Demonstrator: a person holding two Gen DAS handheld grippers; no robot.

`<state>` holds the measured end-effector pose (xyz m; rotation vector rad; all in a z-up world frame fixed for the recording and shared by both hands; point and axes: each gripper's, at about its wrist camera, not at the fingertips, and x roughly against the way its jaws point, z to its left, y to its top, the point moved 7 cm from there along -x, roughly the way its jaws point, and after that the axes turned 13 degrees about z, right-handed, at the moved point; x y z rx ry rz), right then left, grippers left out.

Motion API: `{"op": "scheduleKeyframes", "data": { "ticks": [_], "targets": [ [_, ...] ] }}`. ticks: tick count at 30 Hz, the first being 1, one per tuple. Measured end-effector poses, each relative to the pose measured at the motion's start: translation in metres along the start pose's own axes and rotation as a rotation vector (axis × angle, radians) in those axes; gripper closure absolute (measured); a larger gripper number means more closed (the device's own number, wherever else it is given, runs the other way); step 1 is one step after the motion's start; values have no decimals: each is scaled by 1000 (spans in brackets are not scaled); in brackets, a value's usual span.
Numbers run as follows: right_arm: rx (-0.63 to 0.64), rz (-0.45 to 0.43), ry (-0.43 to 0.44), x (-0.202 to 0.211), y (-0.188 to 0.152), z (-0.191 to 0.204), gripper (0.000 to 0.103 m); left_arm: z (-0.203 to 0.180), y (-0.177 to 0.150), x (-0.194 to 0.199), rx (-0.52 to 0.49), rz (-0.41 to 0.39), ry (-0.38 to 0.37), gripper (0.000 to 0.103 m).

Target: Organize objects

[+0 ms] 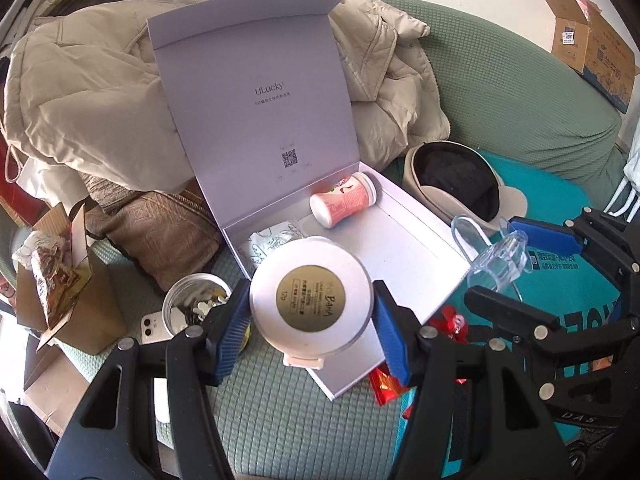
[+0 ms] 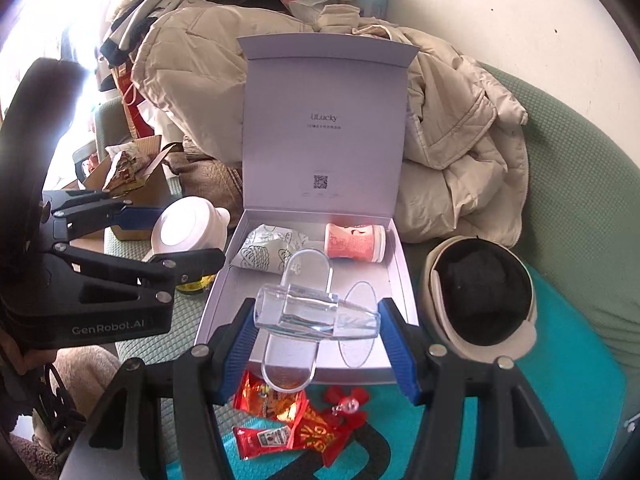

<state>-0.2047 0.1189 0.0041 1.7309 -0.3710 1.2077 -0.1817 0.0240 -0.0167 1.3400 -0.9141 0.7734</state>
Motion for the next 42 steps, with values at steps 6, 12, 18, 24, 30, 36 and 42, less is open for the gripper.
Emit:
{"op": "scheduleKeyframes", "data": {
  "ticks": [6,12,18,24,30,36,42],
  "targets": [
    [-21,-5,-14,-17,14,-10,42,6,7,-27,19,30,-52,46],
    [-29,13,4,-46,23,-8,42,18,8,-56,38,62,-67,46],
    [-29,3,-7,-67,31,-5,42,34,18,-83,50,79,-60,46],
    [-19,11,-20,-82,38,-5,42,47,27,-100,56,68,-39,46],
    [-27,33,-24,-96,42,-9,42,37,30,-109,-5,67,-45,46],
    [-30,53,-36,-109,42,-13,42,40,28,-120,-15,72,17,46],
    [-6,69,-32,-119,42,-6,42,41,27,-127,-16,79,-18,46]
  ]
}}
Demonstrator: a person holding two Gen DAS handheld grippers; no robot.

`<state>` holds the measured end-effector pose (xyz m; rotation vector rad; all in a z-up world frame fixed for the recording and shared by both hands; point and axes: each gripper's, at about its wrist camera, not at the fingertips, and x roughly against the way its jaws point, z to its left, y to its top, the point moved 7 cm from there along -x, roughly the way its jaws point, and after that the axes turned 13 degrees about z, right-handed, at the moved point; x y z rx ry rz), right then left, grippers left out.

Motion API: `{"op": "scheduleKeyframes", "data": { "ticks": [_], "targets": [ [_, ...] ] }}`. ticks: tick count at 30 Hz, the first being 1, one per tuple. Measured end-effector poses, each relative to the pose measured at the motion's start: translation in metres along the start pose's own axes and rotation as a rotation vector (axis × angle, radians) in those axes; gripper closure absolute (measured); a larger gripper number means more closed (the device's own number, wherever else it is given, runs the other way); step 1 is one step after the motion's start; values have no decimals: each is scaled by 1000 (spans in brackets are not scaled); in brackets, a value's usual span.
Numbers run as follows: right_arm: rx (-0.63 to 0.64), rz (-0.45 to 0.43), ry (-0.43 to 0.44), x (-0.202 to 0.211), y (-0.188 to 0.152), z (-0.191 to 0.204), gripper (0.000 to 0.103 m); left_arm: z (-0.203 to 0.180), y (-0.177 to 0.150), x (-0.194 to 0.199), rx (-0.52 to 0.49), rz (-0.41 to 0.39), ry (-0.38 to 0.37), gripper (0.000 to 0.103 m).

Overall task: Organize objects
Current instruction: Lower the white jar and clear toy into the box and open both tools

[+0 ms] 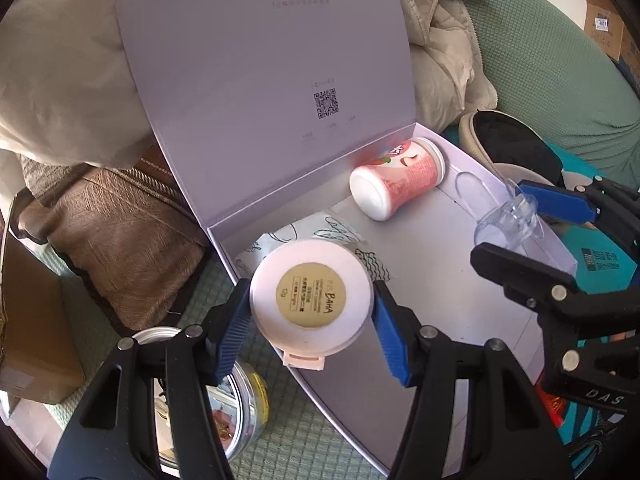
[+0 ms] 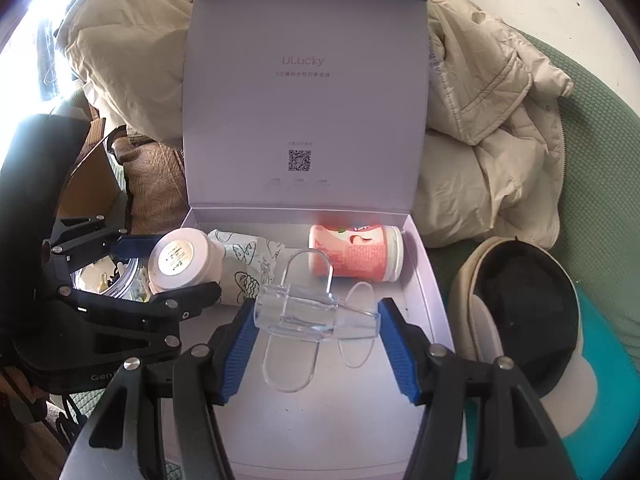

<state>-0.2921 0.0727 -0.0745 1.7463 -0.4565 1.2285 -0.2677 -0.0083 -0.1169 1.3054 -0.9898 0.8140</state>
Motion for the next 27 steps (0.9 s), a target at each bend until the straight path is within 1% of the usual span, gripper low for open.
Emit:
{"op": "scheduleKeyframes", "data": {
  "ticks": [2,7,13,15,20,23,27],
  "targets": [
    [1,9,-1,-4,0,0,42,-2,0,0,-12,-9,-5,46],
    [2,24,-3,-10,-1,-4,42,-6,-1,-5,-20,-2,-27,46],
    [-1,68,3,-30,-2,-13,42,-7,2,-12,-33,-8,0,46],
    [-1,72,6,-34,-3,-15,42,-7,2,-15,-33,-6,-4,46],
    [-8,77,24,-40,-6,-16,42,-8,1,-16,-49,-8,13,46],
    [-14,92,24,-44,-9,-17,41,-8,0,-18,-56,-9,13,46],
    [9,124,20,-52,-13,-15,41,-8,0,-18,-57,-14,9,46]
  ]
}}
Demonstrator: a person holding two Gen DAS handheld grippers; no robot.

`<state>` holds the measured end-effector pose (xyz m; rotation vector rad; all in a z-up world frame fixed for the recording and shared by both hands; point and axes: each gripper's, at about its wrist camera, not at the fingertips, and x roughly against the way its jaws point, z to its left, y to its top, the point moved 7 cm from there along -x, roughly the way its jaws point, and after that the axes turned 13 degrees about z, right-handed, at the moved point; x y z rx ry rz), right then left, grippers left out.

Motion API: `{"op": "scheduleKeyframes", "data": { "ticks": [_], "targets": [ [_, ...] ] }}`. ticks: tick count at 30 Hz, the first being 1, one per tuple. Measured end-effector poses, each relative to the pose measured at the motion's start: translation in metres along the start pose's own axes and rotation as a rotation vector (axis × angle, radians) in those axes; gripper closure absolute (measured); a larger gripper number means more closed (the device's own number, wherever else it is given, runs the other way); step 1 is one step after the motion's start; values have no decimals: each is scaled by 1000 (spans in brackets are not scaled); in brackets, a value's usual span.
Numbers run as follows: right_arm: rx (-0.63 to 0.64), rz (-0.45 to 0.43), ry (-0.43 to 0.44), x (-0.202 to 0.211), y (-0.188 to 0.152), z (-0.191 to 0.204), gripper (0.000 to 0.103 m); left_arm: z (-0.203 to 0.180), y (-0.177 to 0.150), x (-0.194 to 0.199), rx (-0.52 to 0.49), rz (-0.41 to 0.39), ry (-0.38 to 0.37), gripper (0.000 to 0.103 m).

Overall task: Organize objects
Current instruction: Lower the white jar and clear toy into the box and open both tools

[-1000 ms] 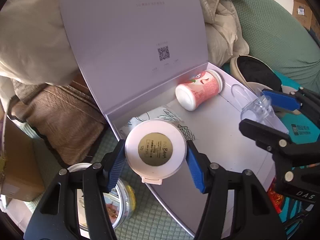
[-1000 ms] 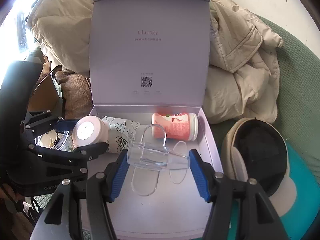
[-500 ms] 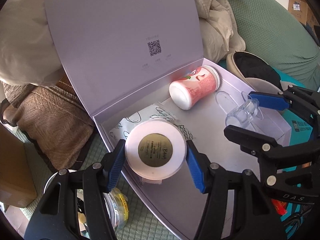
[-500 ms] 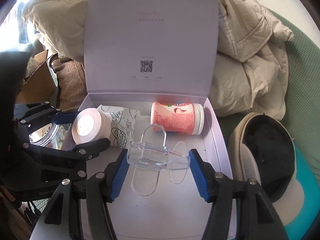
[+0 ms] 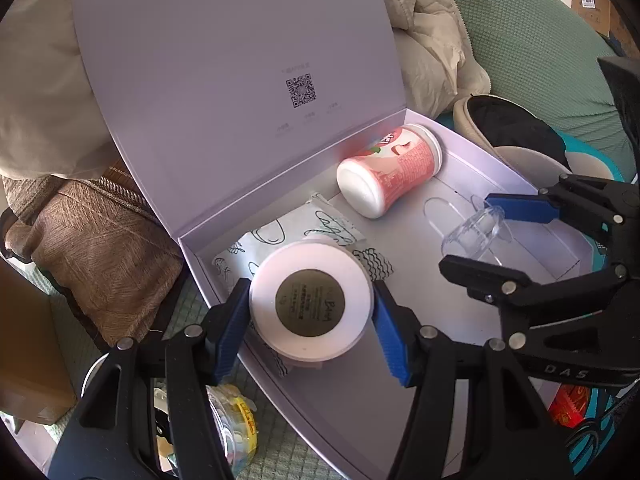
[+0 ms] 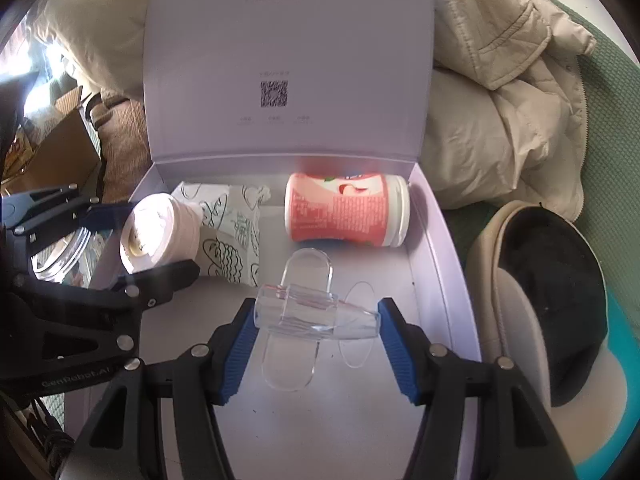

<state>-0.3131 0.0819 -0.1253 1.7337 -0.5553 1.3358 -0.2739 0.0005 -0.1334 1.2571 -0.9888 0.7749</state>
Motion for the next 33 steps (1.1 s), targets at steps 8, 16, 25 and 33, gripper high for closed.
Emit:
{"op": "scheduleKeyframes", "data": {
  "ticks": [8,16,25,33],
  "targets": [
    [32,60,-41,-14,-11,4,41,-9,-1,-4,-42,-5,51,45],
    [10,63,-55,-14,-13,2,41,-10,-2,-4,-40,-1,37,44],
    [-6,22,-93,8,-15,3,36,-5,-2,7,7,-30,12,44],
    [-35,-31,-111,37,-22,0,36,4,-6,35,58,-76,24,44]
  ]
}}
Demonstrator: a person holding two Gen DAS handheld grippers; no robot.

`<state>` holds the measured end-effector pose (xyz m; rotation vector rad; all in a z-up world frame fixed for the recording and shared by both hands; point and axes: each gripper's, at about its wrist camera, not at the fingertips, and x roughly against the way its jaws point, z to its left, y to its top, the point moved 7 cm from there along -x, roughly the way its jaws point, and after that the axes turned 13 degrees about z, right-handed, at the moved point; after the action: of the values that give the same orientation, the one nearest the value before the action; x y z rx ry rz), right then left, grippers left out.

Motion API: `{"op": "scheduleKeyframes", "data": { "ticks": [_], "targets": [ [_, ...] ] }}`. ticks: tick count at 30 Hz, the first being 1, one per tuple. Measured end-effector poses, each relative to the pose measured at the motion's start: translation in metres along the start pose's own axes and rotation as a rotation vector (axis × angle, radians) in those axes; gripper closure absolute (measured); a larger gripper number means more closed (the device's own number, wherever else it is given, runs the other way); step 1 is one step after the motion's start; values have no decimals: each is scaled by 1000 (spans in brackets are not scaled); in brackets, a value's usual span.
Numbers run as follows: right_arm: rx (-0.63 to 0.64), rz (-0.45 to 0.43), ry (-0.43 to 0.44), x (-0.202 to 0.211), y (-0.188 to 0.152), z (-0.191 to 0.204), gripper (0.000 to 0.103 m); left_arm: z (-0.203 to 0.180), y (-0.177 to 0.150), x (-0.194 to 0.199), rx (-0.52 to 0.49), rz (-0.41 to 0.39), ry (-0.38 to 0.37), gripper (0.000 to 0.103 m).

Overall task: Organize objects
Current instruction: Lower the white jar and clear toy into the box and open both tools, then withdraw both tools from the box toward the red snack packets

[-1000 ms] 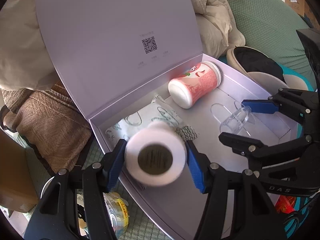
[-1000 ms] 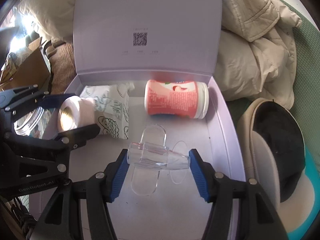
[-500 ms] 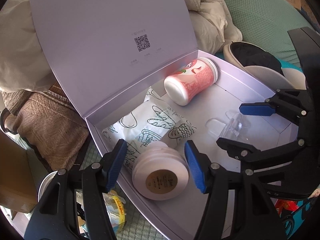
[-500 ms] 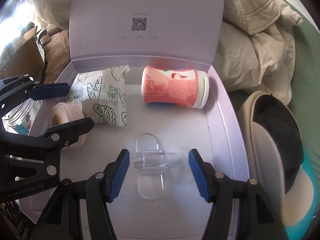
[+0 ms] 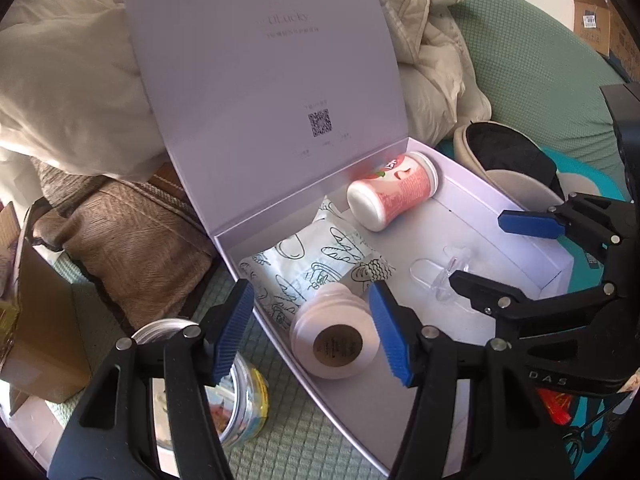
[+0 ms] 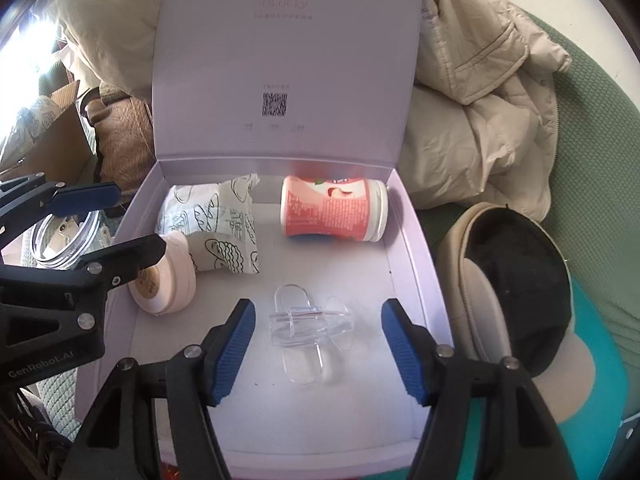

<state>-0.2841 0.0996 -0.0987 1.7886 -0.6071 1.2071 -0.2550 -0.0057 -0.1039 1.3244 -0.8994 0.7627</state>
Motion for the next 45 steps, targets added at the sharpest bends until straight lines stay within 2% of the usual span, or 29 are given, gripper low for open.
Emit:
{"op": "scheduleKeyframes", "data": {
  "ticks": [2,9,11,17,24,29,35,45],
  "targets": [
    [-6,-14,-4,7,7,6,36,1,-1,7,13,-5,0,44],
    [-33,-66,-16,52,-1,-2,34,2,-5,40,29,-45,2,44],
    [-44,-73,-23,61,-4,-4,33,1,-5,48,32,-58,1,37],
    [-65,-98,-39,89,-16,-5,28,-6,-12,81,10,-138,14,27],
    [-99,-114,-58,115,-30,-3,28,-7,-26,111,51,-167,-1,22],
    [-110,-131,-49,131,-39,0,28,-9,-38,133,65,-190,20,19],
    [-108,-140,-43,139,-48,6,28,-8,-55,146,97,-189,47,17],
    [-110,-134,-8,141,-69,13,28,-4,-79,145,143,-142,43,17]
  ]
}}
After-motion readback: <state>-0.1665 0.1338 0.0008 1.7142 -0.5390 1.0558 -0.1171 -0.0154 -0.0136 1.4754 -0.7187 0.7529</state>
